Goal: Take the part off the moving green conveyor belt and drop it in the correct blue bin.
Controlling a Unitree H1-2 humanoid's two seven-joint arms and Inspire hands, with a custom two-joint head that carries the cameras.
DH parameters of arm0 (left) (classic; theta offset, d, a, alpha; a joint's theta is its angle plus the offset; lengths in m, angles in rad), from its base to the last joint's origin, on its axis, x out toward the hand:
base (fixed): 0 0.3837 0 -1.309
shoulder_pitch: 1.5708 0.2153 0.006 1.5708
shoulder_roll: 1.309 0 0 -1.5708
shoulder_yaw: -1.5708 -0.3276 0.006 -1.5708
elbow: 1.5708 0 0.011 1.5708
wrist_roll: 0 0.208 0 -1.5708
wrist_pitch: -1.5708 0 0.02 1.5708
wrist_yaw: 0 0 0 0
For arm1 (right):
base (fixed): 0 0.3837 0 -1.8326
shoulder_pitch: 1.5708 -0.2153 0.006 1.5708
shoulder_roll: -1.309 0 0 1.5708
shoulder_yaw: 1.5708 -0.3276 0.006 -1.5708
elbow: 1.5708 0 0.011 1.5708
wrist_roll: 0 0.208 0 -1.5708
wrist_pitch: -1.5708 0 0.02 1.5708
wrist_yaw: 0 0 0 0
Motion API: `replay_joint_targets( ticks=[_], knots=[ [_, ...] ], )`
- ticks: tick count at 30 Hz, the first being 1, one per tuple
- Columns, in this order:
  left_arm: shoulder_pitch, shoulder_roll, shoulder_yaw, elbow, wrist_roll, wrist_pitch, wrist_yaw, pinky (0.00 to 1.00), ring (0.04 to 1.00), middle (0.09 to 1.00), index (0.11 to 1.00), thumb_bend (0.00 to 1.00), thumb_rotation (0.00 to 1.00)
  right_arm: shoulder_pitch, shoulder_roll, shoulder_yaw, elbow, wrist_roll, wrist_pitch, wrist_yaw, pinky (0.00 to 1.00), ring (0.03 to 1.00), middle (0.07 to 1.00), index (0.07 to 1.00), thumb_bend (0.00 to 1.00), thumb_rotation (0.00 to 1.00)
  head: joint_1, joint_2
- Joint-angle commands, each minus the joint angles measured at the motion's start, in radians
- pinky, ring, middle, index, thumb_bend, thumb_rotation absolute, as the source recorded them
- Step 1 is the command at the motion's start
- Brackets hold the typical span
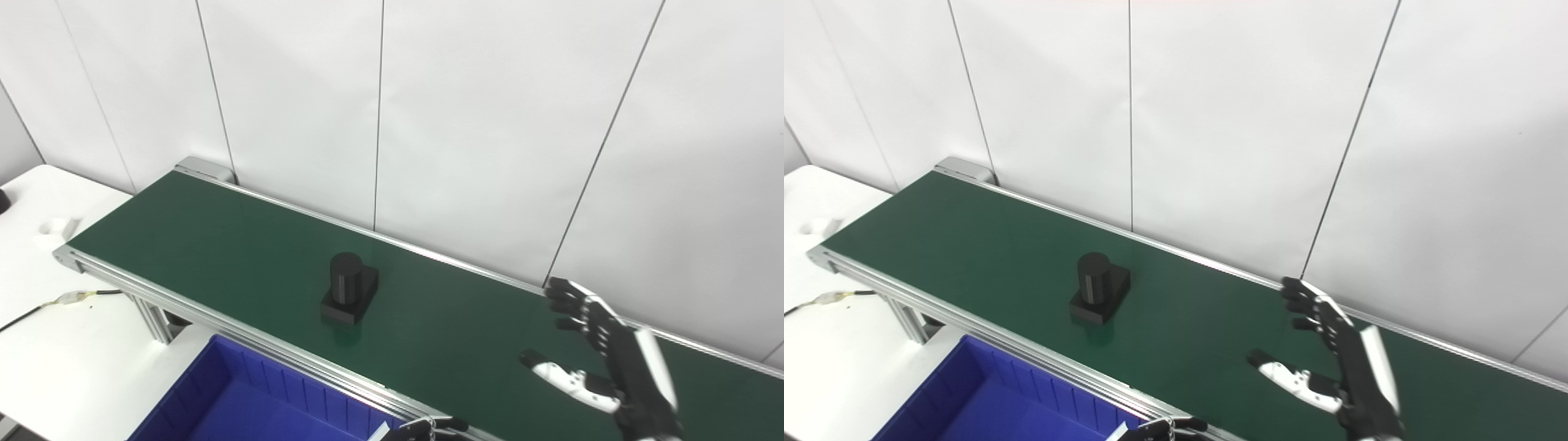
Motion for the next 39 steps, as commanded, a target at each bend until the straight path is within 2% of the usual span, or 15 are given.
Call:
replay_joint_targets(
  ticks=[1,7,17,24,30,39],
  knots=[
    [-0.023,-0.009,0.002,-0.009,-0.015,-0.043,-0.008,0.55,0.659,0.71,0.776,0.75,0.72,-0.063,0.022,0.006,0.033,-0.008,-0.013,-0.01,0.75,0.809,0.81,0.821,0.62,0.23,-0.001,0.0],
    [-0.03,-0.015,-0.001,-0.002,-0.002,-0.043,-0.001,0.55,0.657,0.71,0.778,0.74,0.73,-0.144,0.044,0.018,0.236,-0.024,-0.057,-0.028,0.75,0.806,0.807,0.819,0.66,0.29,0.0,-0.002],
    [-0.032,-0.02,-0.007,0.0,-0.004,-0.043,-0.005,0.55,0.647,0.691,0.748,0.76,0.73,-0.232,0.076,0.054,0.43,-0.049,-0.111,-0.052,0.73,0.801,0.808,0.829,0.65,0.28,-0.004,0.0],
    [-0.021,-0.023,-0.011,-0.016,-0.004,-0.043,-0.005,0.55,0.637,0.682,0.746,0.76,0.74,-0.263,0.112,0.057,0.46,-0.022,-0.101,-0.041,0.74,0.799,0.806,0.823,0.64,0.28,-0.004,0.009],
    [-0.016,-0.022,-0.014,-0.024,-0.017,-0.043,-0.019,0.54,0.62,0.667,0.731,0.75,0.74,-0.268,0.133,0.079,0.458,-0.037,-0.103,-0.048,0.73,0.795,0.803,0.818,0.64,0.31,-0.006,0.016],
    [-0.009,-0.016,-0.011,-0.034,-0.026,-0.042,-0.035,0.54,0.615,0.657,0.701,0.74,0.74,-0.284,0.178,0.099,0.48,-0.042,-0.109,-0.056,0.74,0.796,0.799,0.815,0.66,0.29,-0.01,0.027]
  ],
)
